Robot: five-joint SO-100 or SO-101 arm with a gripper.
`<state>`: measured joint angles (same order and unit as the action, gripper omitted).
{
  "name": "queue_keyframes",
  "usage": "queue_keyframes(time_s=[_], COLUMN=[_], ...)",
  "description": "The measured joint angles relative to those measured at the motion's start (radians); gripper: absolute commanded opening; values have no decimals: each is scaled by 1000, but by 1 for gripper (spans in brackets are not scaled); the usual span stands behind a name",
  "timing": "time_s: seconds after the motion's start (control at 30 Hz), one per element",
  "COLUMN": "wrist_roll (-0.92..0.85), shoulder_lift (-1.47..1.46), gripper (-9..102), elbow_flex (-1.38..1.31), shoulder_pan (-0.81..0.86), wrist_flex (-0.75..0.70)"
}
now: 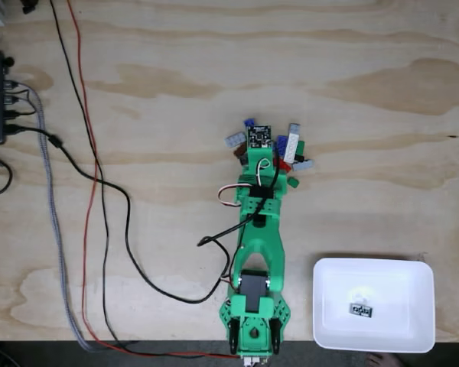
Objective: Put all lego bricks in the bin.
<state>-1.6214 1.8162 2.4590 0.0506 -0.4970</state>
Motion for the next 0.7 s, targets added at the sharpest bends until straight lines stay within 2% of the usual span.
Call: queue_keyframes(time_s=[0.17, 0.33, 0.5, 0.63, 0.7], wrist_roll=[120, 155, 57, -2, -75], shoulder_lift=[192, 495, 767, 811, 818], gripper=[0, 0, 0, 0, 0], elbow_flex=[-12, -126, -103, 48, 161], shoulder_pan=[18, 143, 494, 830, 971], wrist_flex=[-118, -250, -379, -351, -281])
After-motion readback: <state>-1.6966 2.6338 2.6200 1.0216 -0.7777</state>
